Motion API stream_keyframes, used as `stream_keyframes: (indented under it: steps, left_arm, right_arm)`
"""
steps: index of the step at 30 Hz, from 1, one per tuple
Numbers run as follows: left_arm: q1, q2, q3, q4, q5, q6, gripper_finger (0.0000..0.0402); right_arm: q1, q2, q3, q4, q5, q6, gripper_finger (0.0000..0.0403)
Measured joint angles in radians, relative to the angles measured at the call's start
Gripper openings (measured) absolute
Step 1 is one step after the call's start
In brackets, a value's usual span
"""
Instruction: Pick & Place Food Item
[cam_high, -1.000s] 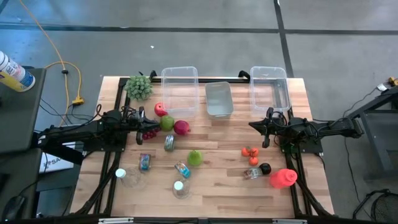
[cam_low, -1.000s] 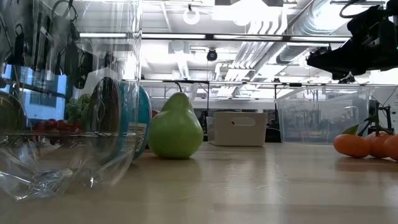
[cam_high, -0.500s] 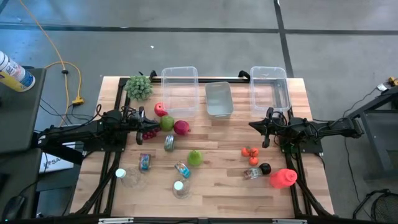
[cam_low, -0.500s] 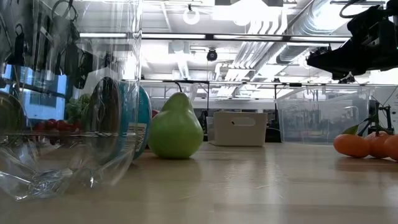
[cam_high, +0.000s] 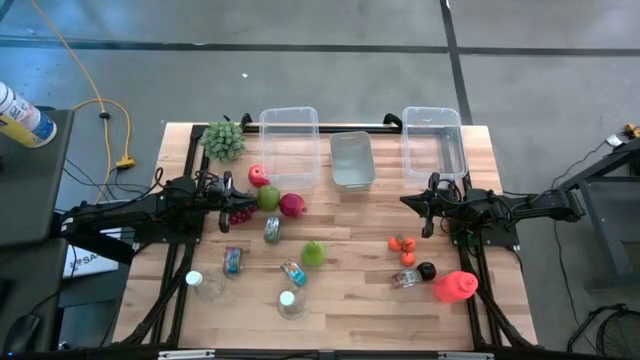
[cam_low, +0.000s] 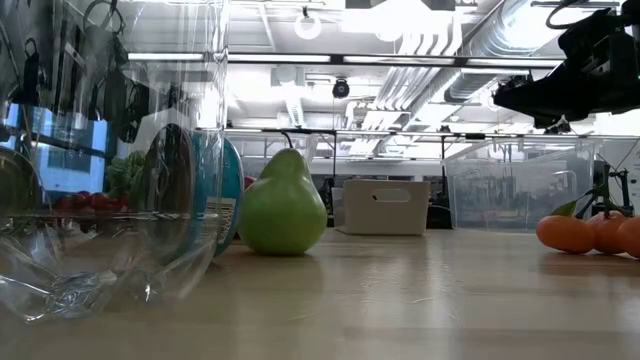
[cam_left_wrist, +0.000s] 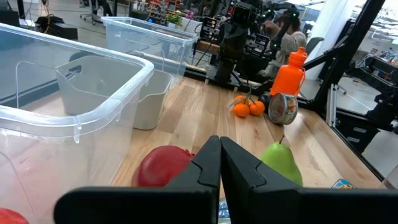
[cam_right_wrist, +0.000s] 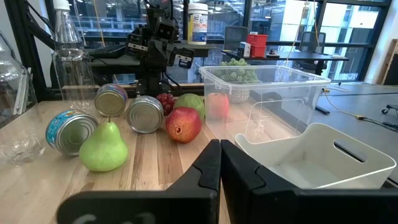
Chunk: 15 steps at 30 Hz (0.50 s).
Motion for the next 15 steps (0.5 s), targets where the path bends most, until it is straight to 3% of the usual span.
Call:
stream_keyframes:
  steps: [15]
  left_arm:
    - [0.000,0.000,0.000,0.016,-0.023,-0.014,0.0000]
  right_arm:
    - [0.000,0.000,0.000,0.000,0.000,0.000,0.0001]
